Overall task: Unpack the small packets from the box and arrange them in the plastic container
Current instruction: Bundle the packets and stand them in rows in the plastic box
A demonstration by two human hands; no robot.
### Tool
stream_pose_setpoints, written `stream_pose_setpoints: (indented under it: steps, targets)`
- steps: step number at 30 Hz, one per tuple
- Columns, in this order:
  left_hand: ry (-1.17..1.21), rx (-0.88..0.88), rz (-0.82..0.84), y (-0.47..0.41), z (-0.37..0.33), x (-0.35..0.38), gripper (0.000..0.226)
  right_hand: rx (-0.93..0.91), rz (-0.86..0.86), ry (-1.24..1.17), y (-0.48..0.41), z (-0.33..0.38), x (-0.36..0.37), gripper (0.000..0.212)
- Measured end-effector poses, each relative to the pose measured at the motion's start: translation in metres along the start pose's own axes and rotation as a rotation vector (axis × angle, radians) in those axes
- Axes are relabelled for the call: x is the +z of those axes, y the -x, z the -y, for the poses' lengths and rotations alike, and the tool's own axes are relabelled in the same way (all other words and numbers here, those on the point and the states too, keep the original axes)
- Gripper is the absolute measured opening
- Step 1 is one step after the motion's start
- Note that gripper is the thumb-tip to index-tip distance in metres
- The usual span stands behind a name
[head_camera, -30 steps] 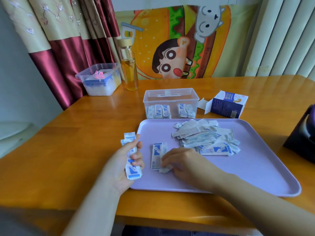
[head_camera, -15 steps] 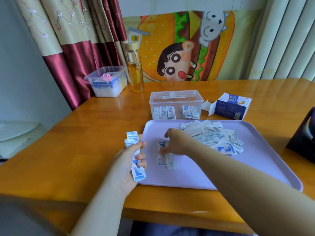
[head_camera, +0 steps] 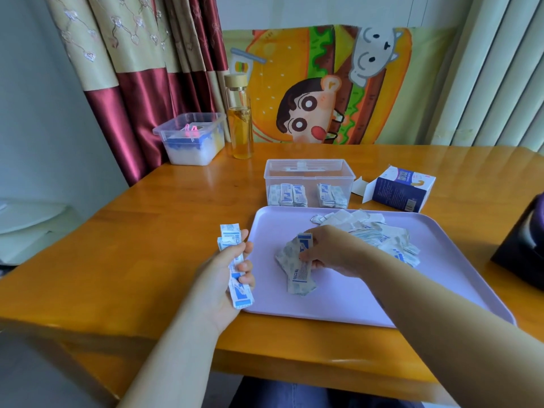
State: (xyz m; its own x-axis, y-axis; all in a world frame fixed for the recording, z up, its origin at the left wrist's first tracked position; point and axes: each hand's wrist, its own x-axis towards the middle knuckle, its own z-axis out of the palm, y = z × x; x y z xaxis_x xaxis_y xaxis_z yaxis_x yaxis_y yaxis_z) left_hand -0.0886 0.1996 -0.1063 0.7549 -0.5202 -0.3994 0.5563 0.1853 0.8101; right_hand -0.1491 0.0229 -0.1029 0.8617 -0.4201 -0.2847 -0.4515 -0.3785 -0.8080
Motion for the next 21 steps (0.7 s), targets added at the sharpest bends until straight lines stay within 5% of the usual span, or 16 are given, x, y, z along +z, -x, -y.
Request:
stream_pose_setpoints:
  steps: [6,11,14,18,21]
  targets:
    - [0.189,-0.023,0.033,0.007,0.004,0.009,0.007,-0.075,-0.065,0.146,0.002,-0.004,-0.003,0.038]
    - [0.382,-0.084,0.113,0.01,-0.001,0.015,0.026,-0.189,-0.159,0.252,0.007,-0.002,-0.017,0.034]
    - [0.335,-0.076,0.174,0.01,0.002,0.021,0.033,-0.253,-0.22,0.037,0.013,-0.002,-0.031,0.025]
    - [0.127,-0.046,0.302,0.009,0.018,0.032,0.032,-0.216,0.099,-0.428,0.036,-0.005,-0.044,0.028]
    - [-0.093,0.017,0.353,0.012,0.03,0.045,0.027,-0.229,0.155,-0.276,0.051,-0.013,-0.039,0.029]
